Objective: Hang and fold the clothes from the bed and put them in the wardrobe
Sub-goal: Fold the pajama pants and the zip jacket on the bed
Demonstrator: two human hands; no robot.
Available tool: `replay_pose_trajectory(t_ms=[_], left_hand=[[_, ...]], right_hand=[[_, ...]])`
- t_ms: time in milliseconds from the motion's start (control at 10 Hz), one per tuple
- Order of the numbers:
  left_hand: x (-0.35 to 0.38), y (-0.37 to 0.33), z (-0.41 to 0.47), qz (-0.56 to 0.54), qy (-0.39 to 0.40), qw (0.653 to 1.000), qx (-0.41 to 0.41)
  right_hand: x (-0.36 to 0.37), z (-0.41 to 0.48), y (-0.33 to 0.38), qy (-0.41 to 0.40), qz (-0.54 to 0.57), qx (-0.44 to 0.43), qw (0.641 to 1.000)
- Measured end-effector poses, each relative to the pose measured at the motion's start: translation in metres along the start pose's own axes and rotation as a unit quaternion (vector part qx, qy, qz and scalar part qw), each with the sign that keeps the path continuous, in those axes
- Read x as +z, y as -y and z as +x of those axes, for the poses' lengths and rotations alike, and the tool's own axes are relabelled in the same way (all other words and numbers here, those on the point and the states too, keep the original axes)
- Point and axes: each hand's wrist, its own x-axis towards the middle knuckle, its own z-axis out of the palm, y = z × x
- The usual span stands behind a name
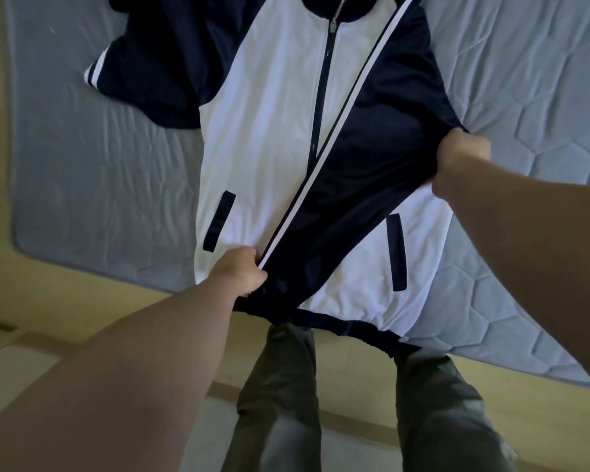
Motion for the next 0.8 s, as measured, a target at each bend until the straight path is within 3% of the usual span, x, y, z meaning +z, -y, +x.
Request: replay_pose_trajectory(t_ms=[100,200,300,400,500,600,800], left_hand=[[-0.002,-0.002,0.0,0.01,0.013,1.0,-0.006],[-0.018,-0.01,-0.003,-0.01,-0.028,1.0,-0.008],[-0.046,-0.021,0.005,-0.052,-0.135,0.989,-0.017],[-0.1,-0.032,0.034,-0.223,-0.288,0.929,-0.072],[-0.159,-0.028,0.07,-0.374,-0.297,0.867,-0.142],[-0.191,-0.014,0.093,-0.456,-0.266,0.835,-0.153],[-0.241,-0.008,0.112,-0.606,-0.177,0.772,-0.076]], right_hand=[[0.013,-0.005,0.003,-0.059,0.315,0.086,0.943],[0.031,-0.02,0.005,-0.152,0.211,0.157,0.953],[0.037,-0.05,0.003,-0.268,0.126,0.089,0.951],[0.061,-0.078,0.004,-0.148,0.129,-0.06,0.979],[0.096,-0.096,0.029,-0.017,0.034,-0.159,0.987],[0.123,-0.105,0.048,0.072,-0.013,-0.2,0.977],[0.175,-0.119,0.091,0.155,-0.059,-0.245,0.955]])
